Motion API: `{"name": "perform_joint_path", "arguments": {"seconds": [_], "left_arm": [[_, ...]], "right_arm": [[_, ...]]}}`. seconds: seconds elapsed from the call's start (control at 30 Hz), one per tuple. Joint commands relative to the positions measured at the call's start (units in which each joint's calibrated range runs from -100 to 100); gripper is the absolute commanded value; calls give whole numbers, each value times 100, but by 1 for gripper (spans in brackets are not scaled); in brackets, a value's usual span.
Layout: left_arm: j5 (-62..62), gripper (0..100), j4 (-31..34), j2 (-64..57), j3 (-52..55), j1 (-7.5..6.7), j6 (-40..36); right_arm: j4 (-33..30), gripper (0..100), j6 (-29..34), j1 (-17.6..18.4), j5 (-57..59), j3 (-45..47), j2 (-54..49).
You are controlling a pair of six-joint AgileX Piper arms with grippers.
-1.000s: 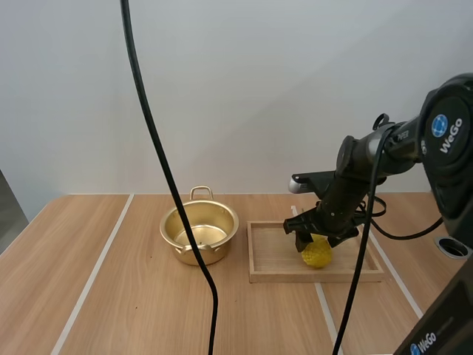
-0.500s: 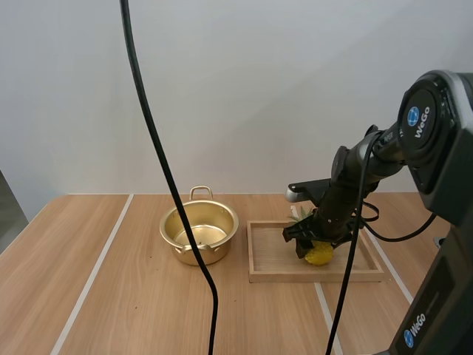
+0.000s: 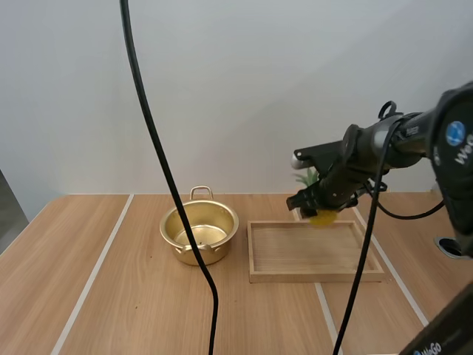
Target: Open the pot, put the pineapple inside, and close it
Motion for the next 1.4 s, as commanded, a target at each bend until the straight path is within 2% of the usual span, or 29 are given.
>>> {"name": "perform_joint_path", "arguments": {"seconds": [0.0,0.3,0.5,0.57,0.67,0.73,0.9,1.07,1.37], "left_arm": [[0,0,-67,-45,-23,-17,8],[0,0,-67,-45,-23,-17,8],[0,0,-67,-45,-23,-17,8],[0,0,-67,-45,-23,-17,8],[47,0,-67,-46,-23,-17,8],[84,0,-67,-46,-23,-17,8],[242,0,18,-46,-23,-17,124],[333,0,111,-110,-23,-17,125],[904,0,139,-246,-23,-17,125]], "right_arm": [[167,0,-46,-23,-738,-32,-747],[578,0,-46,-23,-3006,-32,-2777],[609,0,-46,-23,-2513,-196,-3281],[803,0,-46,-23,-2386,-280,-3281],[1196,0,-55,26,-1859,-525,-3139],[1485,0,-337,133,-1204,-802,-2951],[2678,0,-1828,517,1355,-1662,-2304],[3650,0,-2962,810,2689,-1912,-1358],[3739,0,-3528,1132,2884,-1917,260]]}}
